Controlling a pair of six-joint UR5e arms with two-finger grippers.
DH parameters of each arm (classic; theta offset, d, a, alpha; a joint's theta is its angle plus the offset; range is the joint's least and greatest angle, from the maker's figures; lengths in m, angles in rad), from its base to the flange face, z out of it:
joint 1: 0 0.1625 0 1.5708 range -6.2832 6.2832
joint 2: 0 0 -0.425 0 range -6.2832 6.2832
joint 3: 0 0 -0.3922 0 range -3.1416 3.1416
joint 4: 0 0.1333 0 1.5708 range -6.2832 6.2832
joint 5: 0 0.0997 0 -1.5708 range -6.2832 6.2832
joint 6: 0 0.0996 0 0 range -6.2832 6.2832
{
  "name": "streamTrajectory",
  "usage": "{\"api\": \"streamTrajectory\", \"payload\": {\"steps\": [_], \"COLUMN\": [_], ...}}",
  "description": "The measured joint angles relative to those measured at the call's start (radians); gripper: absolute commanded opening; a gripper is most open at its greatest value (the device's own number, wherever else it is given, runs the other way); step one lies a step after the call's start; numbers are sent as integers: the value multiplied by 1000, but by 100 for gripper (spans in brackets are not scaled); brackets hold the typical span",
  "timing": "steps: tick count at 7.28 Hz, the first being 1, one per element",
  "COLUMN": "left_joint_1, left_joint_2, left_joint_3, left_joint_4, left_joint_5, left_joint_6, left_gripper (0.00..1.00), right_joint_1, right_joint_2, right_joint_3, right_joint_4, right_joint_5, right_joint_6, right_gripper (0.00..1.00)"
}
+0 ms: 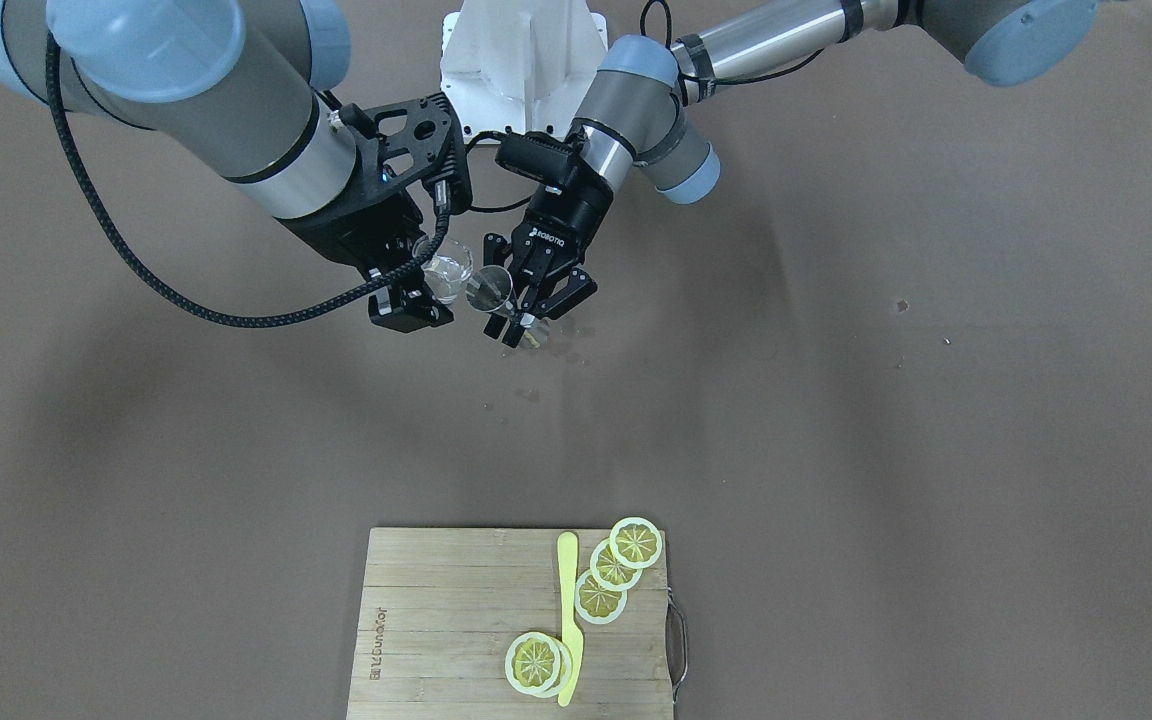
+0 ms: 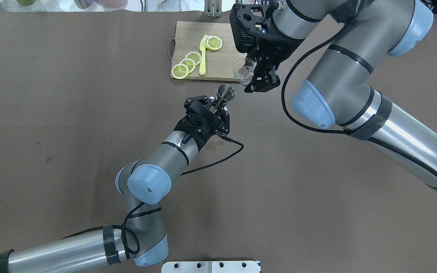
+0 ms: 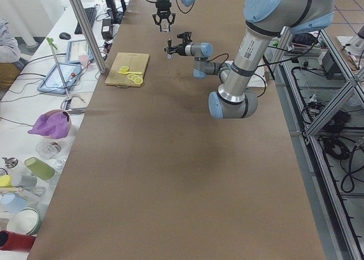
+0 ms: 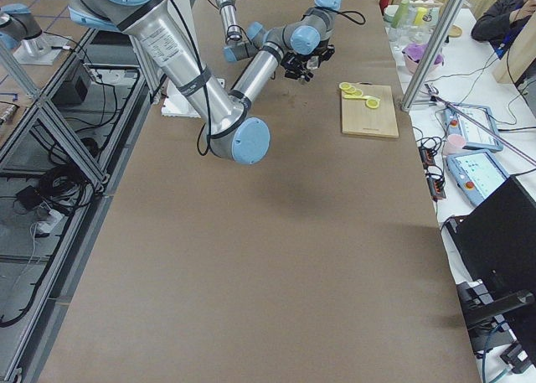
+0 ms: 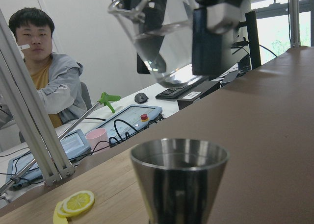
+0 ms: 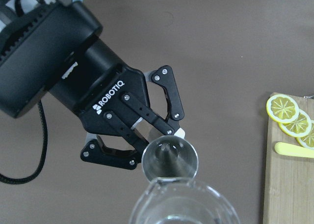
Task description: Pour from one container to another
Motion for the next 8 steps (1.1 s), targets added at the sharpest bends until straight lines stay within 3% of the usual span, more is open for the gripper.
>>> {"api": "streamTrajectory", "payload": {"steps": [8], "left_joint_1": [15], "left_joint_2": [-9], "left_joint_3": [13], "left_joint_4": [2], "left_joint_5": [0], "left_joint_6": [0], "left_gripper": [0], "right_joint_1": [-28], "right_joint_2": [49], "right_joint_3": [8], "right_joint_4": [-348], "right_joint_5": [-47], "right_joint_6": [-112], "right_gripper": [0]}}
